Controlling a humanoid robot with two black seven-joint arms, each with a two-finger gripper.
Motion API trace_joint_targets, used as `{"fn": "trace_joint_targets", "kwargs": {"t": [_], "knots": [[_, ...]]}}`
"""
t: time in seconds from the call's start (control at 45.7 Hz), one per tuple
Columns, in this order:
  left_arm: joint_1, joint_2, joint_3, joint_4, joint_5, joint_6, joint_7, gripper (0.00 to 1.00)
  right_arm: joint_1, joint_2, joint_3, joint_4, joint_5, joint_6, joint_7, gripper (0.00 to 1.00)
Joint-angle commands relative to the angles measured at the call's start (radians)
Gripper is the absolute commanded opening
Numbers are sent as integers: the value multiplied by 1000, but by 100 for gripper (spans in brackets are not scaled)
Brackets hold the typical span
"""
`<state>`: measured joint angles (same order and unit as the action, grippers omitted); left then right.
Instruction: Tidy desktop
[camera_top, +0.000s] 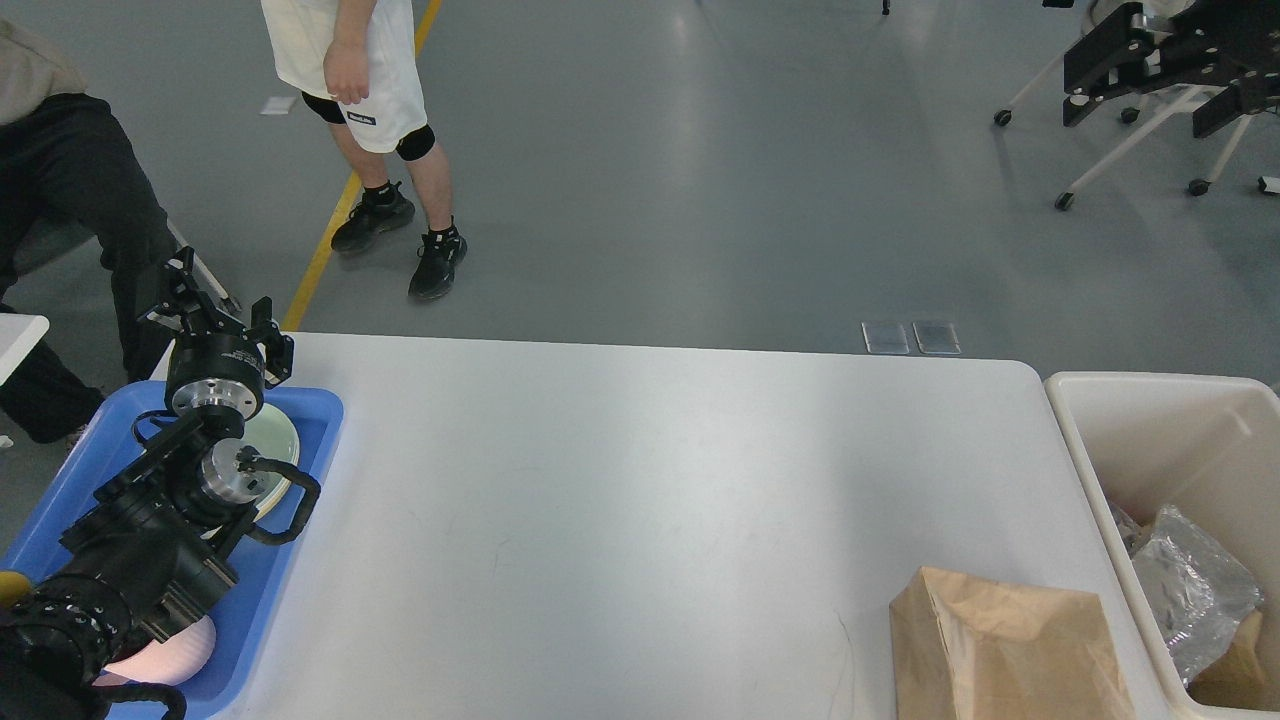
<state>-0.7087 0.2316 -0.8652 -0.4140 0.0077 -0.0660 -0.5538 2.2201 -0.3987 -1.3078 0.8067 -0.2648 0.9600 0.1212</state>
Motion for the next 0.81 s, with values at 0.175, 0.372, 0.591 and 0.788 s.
{"fn": "trace_joint_targets", "kwargs": {"t": [0.175,0.372,0.591,0.788], "knots": [[0,0,0,0,0,0,0,96,-8,14,28,170,15,0,2,100],[0,0,0,0,0,0,0,96,-51,43,50,221,35,0,3,100],[0,0,0,0,0,0,0,96,-112,90,48,219,82,0,3,100],[0,0,0,0,0,0,0,96,-218,139,45,219,105,0,3,100]]}}
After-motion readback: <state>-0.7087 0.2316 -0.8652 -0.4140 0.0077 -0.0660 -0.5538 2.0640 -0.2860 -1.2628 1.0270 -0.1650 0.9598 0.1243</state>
